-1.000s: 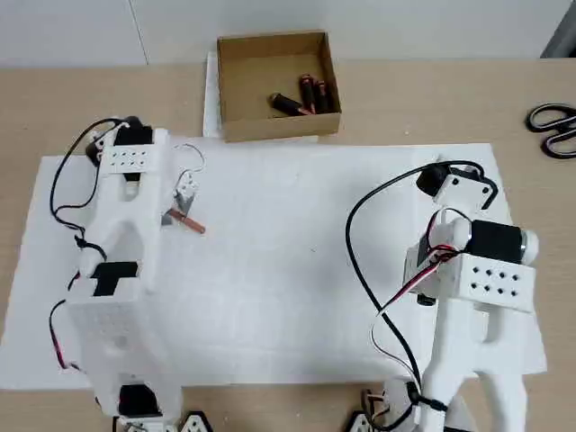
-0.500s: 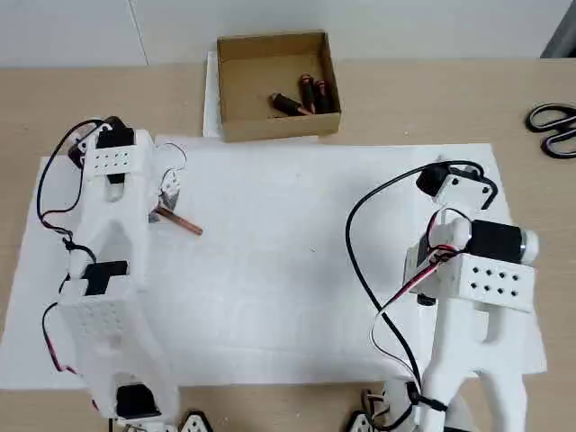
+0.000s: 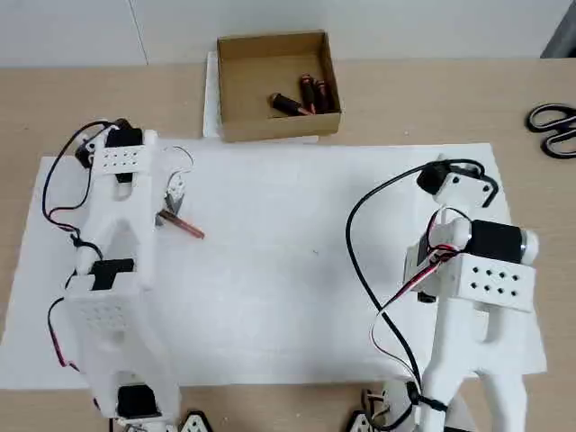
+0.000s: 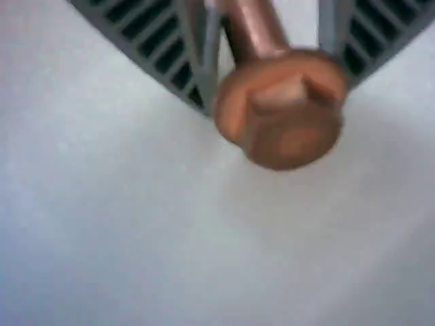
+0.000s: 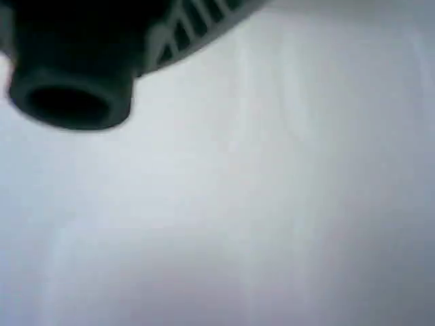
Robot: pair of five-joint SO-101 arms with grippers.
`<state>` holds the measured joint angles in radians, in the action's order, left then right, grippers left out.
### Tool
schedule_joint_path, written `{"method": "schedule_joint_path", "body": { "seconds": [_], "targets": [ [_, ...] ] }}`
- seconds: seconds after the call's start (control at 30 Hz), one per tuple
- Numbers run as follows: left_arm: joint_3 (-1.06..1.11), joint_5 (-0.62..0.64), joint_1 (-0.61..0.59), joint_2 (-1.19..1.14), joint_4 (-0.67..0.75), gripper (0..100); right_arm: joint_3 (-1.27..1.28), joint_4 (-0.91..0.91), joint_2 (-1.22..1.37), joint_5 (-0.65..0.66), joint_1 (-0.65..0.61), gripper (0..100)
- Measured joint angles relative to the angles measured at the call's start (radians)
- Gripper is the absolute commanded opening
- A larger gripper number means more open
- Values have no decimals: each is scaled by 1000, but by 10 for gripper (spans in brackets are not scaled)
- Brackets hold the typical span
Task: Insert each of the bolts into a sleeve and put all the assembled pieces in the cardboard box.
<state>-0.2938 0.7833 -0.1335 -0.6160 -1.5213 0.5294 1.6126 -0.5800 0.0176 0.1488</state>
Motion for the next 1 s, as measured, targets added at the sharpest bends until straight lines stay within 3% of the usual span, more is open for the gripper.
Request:
{"method": "schedule_joint_path", "body": {
  "seconds": [0.27, 1.0],
  "targets": [
    [-71, -3, 57, -9, -143, 97, 0, -6, 0, 0, 0, 3],
    [-94, -5, 58, -23, -152, 96, 0, -6, 0, 31, 3, 3]
  ]
}}
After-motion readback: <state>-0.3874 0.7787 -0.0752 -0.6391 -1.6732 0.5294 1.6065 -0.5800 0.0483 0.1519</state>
